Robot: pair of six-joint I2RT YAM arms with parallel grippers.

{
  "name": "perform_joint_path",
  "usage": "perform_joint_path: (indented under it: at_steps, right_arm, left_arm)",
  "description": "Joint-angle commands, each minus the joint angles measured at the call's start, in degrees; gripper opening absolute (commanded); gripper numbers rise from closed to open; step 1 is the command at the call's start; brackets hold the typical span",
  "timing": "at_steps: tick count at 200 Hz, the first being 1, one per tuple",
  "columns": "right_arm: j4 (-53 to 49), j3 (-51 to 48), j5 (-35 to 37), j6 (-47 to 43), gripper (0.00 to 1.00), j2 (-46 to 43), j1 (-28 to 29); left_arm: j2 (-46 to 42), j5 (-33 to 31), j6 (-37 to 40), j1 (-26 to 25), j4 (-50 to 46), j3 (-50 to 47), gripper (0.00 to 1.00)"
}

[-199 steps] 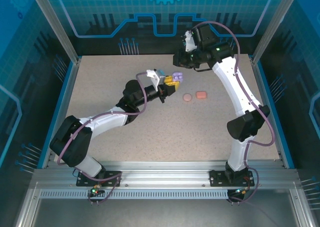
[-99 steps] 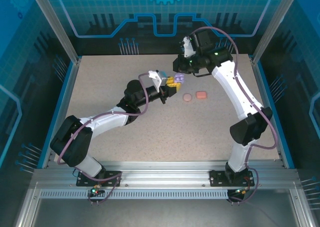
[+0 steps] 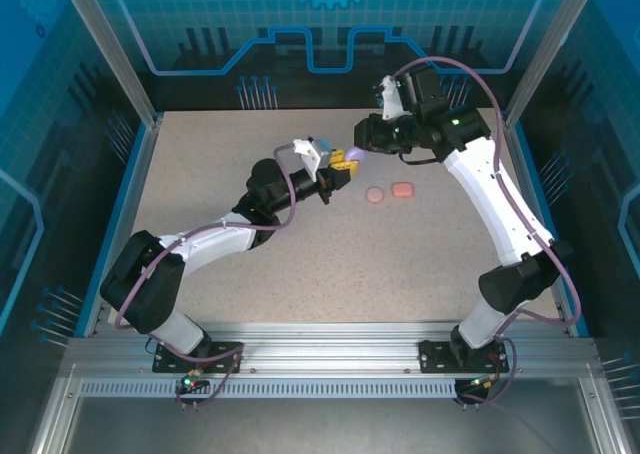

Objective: Insert the wireless bluetooth earbuds into the charging case

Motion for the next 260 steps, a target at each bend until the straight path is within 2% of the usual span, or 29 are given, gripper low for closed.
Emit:
perform_joint_path:
  at_steps: [1, 44, 86, 121, 182, 260]
  right_arm:
    - [2.3, -0.8, 2.9, 2.5, 0.38, -3.7, -3.4]
    - [6.8, -12.3, 3.8, 3.5, 0.56, -9.1, -7.9]
    - [12.7, -29.6, 5.7, 4.9, 0.63, -15.5, -8.8]
    - [15.9, -39.9, 5.6, 5.8, 0.63, -19.2, -8.9]
    - [16.9, -44.8, 7.4, 5.2, 0.64, -20.6, -9.2]
    - [16.9, -45.5, 6.9, 5.1, 0.64, -22.0, -10.8]
  left_arm:
    - [-0.8, -1.5, -1.0, 0.4, 2.7, -0.7, 0.0]
    - [-1.3, -6.3, -5.2, 0.5, -0.5, -4.1, 0.0]
    - [-1.0, -12.0, -14.4, 0.5, -11.1, -5.1, 0.0]
    - [1.9, -12.8, -23.0, 0.5, -16.8, -5.2, 0.0]
    - [10.5, -11.6, -35.1, 0.8, -26.8, 1.1, 0.0]
    - [21.3, -8.4, -41.4, 2.4, -34.0, 10.1, 0.0]
